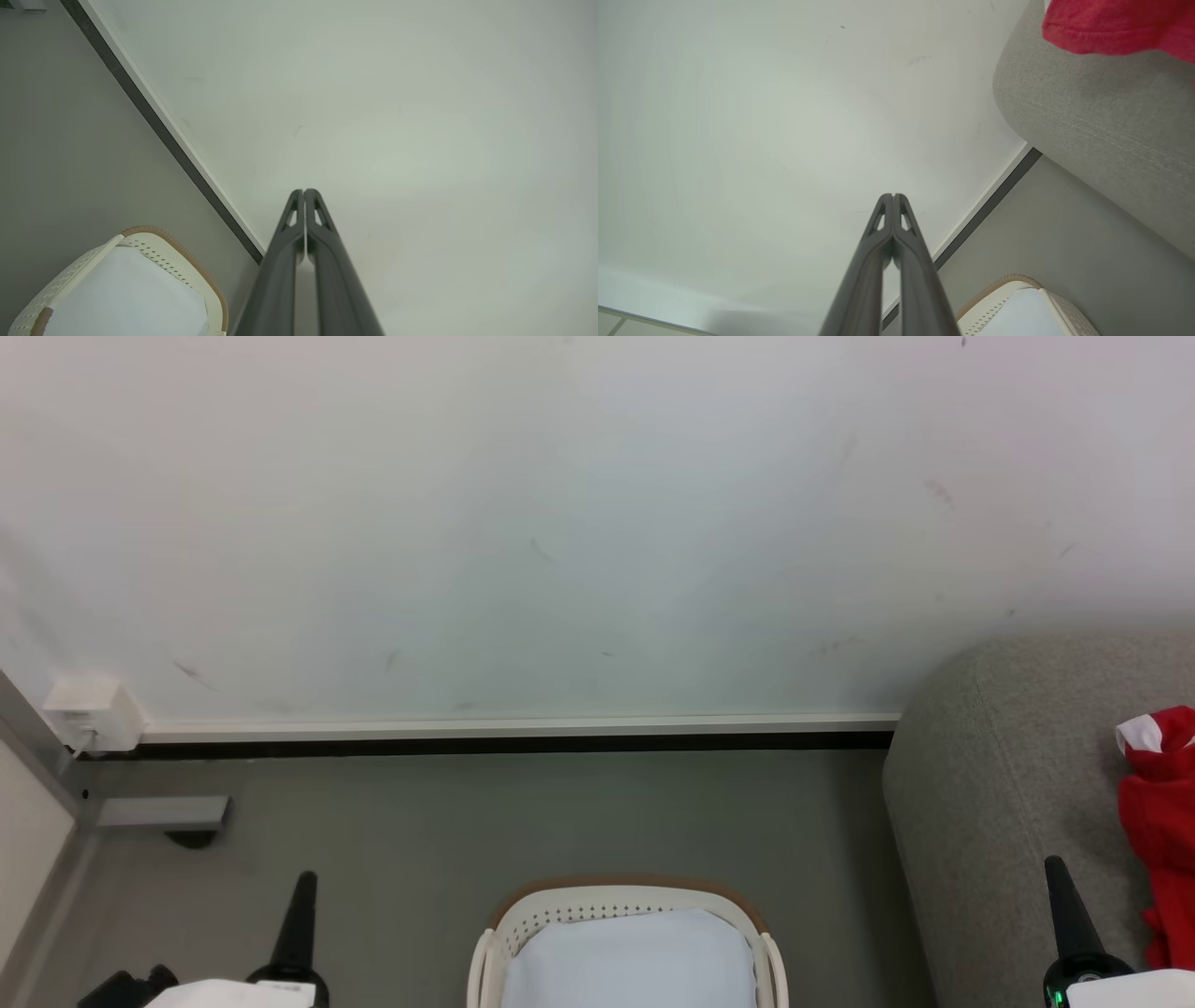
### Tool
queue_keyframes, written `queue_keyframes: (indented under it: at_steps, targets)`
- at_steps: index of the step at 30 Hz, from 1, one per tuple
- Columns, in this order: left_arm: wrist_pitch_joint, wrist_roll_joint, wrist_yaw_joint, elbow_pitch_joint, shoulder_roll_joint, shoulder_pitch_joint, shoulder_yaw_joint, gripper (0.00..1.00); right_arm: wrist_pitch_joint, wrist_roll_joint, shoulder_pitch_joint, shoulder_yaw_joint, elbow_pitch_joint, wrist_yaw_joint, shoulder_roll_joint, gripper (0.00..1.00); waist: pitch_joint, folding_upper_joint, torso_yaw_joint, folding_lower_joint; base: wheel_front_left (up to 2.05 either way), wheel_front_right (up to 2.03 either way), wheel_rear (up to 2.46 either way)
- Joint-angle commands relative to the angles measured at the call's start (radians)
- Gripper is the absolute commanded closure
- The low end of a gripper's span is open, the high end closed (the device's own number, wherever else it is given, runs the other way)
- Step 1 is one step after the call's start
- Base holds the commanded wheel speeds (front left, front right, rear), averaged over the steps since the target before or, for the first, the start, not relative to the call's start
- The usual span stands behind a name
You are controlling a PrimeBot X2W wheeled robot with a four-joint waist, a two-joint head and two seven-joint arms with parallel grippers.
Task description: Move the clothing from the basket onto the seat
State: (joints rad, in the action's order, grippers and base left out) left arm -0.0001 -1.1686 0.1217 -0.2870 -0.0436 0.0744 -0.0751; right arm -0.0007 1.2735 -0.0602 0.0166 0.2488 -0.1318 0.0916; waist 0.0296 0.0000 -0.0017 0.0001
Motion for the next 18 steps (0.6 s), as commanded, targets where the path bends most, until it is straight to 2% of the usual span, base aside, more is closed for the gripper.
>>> queue_keyframes:
  at_steps: [1,18]
  targets:
    - [0.010,-0.039,0.002,0.012,-0.008,0.021,-0.006,1.00,0.007,0.030,-0.024,0.012,-0.010,0.001,-0.001,1.00,-0.001,0.0000,0.000,0.0000,0.00,0.00,0.00]
    - [0.049,-0.191,0.006,0.025,-0.009,0.029,-0.020,1.00,0.047,0.148,-0.034,0.044,-0.009,0.001,-0.014,1.00,-0.011,0.0000,0.001,-0.0001,0.00,0.00,0.00]
